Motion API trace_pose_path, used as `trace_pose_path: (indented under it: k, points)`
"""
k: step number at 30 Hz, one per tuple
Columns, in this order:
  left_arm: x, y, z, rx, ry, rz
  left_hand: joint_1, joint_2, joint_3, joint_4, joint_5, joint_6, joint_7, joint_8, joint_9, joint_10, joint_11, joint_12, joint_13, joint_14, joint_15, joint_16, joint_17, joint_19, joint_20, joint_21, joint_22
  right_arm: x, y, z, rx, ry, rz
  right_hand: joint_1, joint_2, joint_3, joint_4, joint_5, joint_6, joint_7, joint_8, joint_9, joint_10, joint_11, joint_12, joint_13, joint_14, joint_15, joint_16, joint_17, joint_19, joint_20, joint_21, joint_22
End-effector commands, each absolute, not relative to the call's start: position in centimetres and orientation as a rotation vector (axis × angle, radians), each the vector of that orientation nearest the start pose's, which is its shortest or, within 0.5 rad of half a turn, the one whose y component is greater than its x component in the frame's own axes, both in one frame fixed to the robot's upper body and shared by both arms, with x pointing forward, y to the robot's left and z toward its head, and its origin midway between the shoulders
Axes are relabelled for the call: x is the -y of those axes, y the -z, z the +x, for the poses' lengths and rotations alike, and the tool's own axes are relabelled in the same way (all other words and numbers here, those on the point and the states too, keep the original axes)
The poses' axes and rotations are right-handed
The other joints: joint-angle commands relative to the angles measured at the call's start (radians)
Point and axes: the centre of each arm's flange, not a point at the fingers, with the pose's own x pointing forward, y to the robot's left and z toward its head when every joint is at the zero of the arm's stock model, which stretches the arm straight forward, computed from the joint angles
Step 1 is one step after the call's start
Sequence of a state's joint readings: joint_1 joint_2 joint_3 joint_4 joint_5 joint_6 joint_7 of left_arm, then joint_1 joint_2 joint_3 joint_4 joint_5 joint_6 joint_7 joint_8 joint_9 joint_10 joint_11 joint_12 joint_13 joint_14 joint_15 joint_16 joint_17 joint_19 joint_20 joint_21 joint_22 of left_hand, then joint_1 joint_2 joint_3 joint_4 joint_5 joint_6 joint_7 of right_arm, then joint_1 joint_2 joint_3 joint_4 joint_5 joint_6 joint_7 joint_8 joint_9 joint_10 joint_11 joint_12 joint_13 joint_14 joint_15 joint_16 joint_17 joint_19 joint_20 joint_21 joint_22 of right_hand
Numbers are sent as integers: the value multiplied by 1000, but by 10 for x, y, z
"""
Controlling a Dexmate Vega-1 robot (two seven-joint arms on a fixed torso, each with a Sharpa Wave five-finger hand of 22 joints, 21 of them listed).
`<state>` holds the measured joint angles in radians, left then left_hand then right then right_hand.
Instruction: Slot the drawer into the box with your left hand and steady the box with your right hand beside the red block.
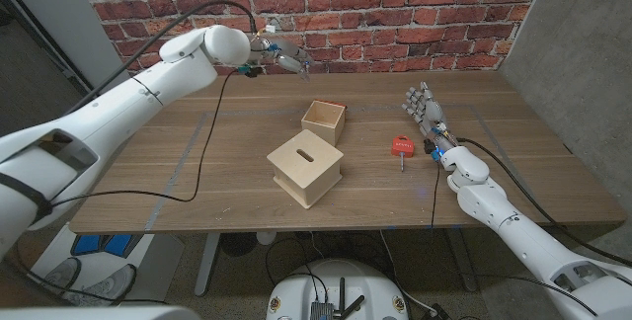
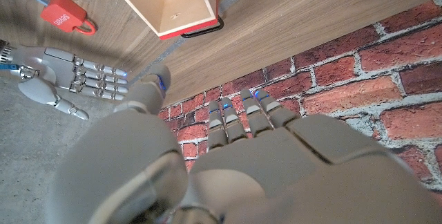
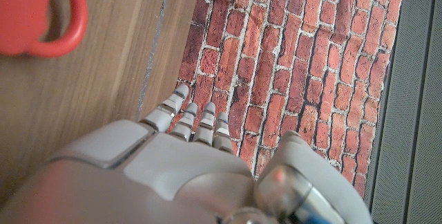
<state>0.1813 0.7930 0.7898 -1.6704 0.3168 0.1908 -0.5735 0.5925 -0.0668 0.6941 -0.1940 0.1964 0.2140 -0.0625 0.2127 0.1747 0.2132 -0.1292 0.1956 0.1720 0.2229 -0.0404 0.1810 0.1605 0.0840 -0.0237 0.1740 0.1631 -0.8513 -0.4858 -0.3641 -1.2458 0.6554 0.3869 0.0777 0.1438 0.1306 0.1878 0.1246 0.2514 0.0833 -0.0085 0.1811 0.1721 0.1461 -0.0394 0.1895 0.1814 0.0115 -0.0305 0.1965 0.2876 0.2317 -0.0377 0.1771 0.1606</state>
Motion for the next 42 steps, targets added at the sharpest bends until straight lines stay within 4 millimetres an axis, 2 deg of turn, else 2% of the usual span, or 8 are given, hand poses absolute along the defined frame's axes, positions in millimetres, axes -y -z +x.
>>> trace_pose_path:
  k: [1, 3, 12, 15, 19, 25, 33, 42]
  points:
    - [-171, -225, 591, 495, 298, 1719, 34, -20, -12, 0, -2, 1, -4, 1, 2, 26, -11, 0, 3, 26, -119, 3, 3, -30, 7, -4, 1, 292, 40, 647, 639, -221, 76, 6, 13, 9, -1, 4, -1, 3, 3, 3, -1, -2, 0, 3, 1, -15, 4, 1, -1, -11, 4, 5]
    - [-167, -225, 590, 495, 279, 1750, 53, -33, -16, 2, -4, 11, 7, 5, 2, 42, -14, 2, 3, 41, -119, 4, 2, -39, 13, -2, 1, 292, 40, 646, 637, -222, 74, 6, 13, 10, -1, 4, -1, 3, 3, 3, -1, -2, 0, 3, 1, -14, 5, 0, -2, -10, 4, 5]
    - [-147, -225, 591, 486, 271, 1875, 96, -75, -36, 4, -16, 40, 12, 14, 1, 75, -13, 0, 2, 65, -126, 1, 2, -78, 22, -3, 0, 293, 39, 645, 634, -237, 80, 4, 15, 13, 0, 3, 0, 1, 4, 3, -2, -1, -1, 3, -1, -11, 5, -2, -3, -9, 4, 5]
    - [-141, -223, 592, 484, 272, 1910, 116, -94, -52, 6, -23, 75, 31, 24, 1, 104, -4, 2, 1, 76, -120, 1, 2, -84, 6, 1, 0, 293, 38, 647, 633, -244, 75, 3, 16, 14, 0, 3, 0, 1, 4, 3, -2, -1, -1, 3, -1, -12, 5, -3, -3, -9, 5, 5]
    - [-134, -221, 594, 481, 285, 1939, 126, -99, -61, 8, -24, 90, 37, 28, 0, 118, 0, 2, 1, 84, -120, 1, 2, -85, -8, 2, 0, 292, 38, 649, 631, -252, 77, 3, 17, 16, 0, 3, 1, 1, 4, 3, -2, -1, 0, 3, -1, -12, 5, -4, -3, -10, 5, 5]
    - [-126, -219, 599, 499, 290, 1966, 137, -102, -72, 10, -25, 109, 27, 32, 1, 130, 2, 0, 1, 102, -122, 4, 2, -75, -26, 6, 0, 291, 38, 652, 626, -262, 73, 2, 17, 18, 0, 3, 4, 1, 6, 3, -1, 0, 0, 3, -1, -11, 6, -5, -3, -10, 6, 5]
    - [-109, -209, 605, 511, 242, 2032, 159, -104, -97, 12, -26, 158, 18, 43, 1, 177, -9, 3, 0, 146, -138, 9, 2, -70, -35, 7, -1, 291, 37, 655, 626, -268, 72, 2, 17, 20, 0, 3, 6, 1, 6, 3, -1, 2, 0, 3, -2, -10, 6, -7, -4, -9, 6, 5]
    - [-96, -199, 615, 522, 227, 2069, 169, -102, -110, 14, -26, 166, 25, 40, 1, 189, -8, 0, 0, 167, -142, 9, 2, -56, -48, 10, -1, 290, 35, 658, 629, -275, 67, 1, 16, 21, 0, 2, 6, 0, 6, 3, -1, 3, 0, 3, -1, -11, 6, -8, -4, -8, 6, 5]
